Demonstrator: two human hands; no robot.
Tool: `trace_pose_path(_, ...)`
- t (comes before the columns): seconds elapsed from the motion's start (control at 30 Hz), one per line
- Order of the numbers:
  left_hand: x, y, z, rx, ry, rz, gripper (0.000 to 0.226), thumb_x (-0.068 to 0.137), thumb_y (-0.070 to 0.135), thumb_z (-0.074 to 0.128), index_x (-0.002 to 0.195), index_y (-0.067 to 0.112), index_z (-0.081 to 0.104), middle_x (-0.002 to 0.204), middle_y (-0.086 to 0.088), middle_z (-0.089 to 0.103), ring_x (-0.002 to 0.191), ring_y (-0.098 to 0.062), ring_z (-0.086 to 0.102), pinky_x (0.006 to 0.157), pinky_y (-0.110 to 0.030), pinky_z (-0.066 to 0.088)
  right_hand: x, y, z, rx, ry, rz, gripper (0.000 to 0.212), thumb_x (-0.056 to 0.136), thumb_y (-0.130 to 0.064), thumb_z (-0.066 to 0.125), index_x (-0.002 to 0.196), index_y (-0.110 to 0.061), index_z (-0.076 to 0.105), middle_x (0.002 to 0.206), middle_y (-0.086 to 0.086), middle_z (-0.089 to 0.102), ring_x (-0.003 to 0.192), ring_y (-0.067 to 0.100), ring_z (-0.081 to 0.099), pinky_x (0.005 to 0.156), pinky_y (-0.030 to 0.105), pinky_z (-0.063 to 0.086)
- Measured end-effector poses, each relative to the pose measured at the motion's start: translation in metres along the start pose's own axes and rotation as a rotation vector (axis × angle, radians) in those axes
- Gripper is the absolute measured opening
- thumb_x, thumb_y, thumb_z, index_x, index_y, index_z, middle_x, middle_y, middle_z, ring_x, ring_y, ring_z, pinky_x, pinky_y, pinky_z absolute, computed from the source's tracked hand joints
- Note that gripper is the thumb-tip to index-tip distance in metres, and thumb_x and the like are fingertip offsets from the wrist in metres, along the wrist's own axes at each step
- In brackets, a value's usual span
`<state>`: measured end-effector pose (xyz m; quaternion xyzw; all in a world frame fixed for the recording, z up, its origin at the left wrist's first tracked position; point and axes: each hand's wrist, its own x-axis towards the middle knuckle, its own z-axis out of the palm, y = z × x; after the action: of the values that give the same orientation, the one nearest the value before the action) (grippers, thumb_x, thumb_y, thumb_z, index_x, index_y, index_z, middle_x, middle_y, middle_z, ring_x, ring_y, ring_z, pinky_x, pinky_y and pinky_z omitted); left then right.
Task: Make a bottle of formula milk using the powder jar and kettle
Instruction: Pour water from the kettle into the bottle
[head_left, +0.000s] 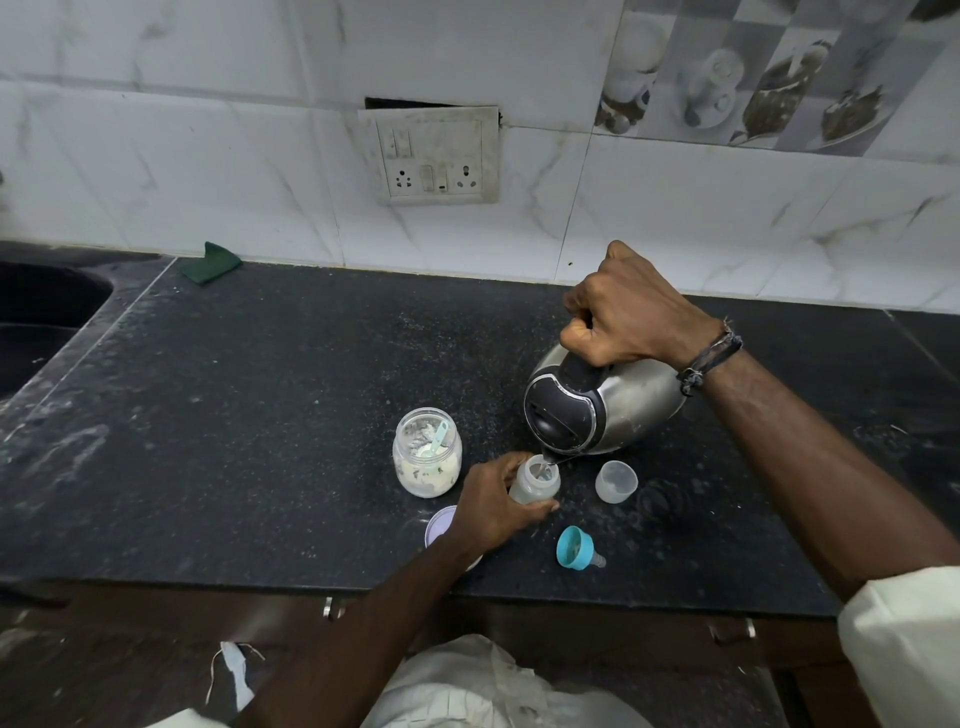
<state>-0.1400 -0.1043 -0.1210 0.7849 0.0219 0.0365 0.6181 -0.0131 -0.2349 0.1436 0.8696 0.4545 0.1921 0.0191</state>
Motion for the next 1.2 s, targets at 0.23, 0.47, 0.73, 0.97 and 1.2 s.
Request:
trace_pose_path(0.23, -0.001, 0.003, -0.001, 0.011, -0.003, 0.022, 0.061, 0.059, 0.043, 0.092, 0.114, 0.038, 0.067, 0.111, 0.008, 0.077, 0.105, -0.008, 0.073, 0.095, -0.042, 0.06, -0.001, 0.002, 0.001, 0.018, 0.0, -0.001, 0.025, 0.061, -0.026, 0.044, 0.044, -0.015, 0.029, 0.036, 0.009, 0.031, 0.046, 0.022, 0.008, 0.067, 0.041, 0.038)
trace_pose_path(0.47, -0.001, 0.002, -0.001, 0.007, -0.004, 0.01, 0.067, 0.058, 0.045, 0.092, 0.119, 0.027, 0.07, 0.112, 0.007, 0.077, 0.105, -0.008, 0.073, 0.096, -0.042, 0.059, -0.004, 0.008, 0.005, 0.048, 0.001, 0.012, 0.026, 0.061, -0.025, 0.046, 0.045, -0.015, 0.029, 0.037, 0.006, 0.029, 0.046, 0.02, 0.009, 0.066, 0.039, 0.037)
trace_pose_path(0.73, -0.001, 0.002, 0.0, 0.011, -0.008, -0.002, 0.066, 0.059, 0.044, 0.092, 0.119, 0.027, 0.07, 0.112, 0.008, 0.077, 0.104, -0.007, 0.073, 0.096, -0.041, 0.059, -0.008, 0.02, 0.012, 0.114, 0.006, 0.05, 0.026, 0.063, -0.025, 0.046, 0.045, -0.014, 0.03, 0.037, 0.007, 0.032, 0.046, 0.022, 0.011, 0.069, 0.038, 0.038)
trace_pose_path(0.97, -0.001, 0.002, -0.001, 0.013, -0.013, -0.004, 0.066, 0.062, 0.038, 0.094, 0.122, 0.025, 0.069, 0.114, 0.008, 0.077, 0.106, -0.007, 0.072, 0.097, -0.041, 0.059, -0.014, 0.033, 0.019, 0.219, -0.023, 0.1, 0.026, 0.061, -0.031, 0.045, 0.046, -0.011, 0.039, 0.039, 0.006, 0.035, 0.042, 0.018, 0.019, 0.048, 0.028, 0.028)
trace_pose_path(1.2, -0.002, 0.008, -0.001, 0.003, -0.002, 0.009, 0.056, 0.059, 0.042, 0.093, 0.109, 0.044, 0.067, 0.109, 0.009, 0.078, 0.102, -0.009, 0.074, 0.094, -0.042, 0.06, -0.019, 0.052, 0.031, 0.397, -0.008, 0.272, 0.028, 0.064, -0.031, 0.047, 0.047, -0.011, 0.037, 0.043, 0.002, 0.033, 0.046, 0.019, 0.027, 0.049, 0.027, 0.024)
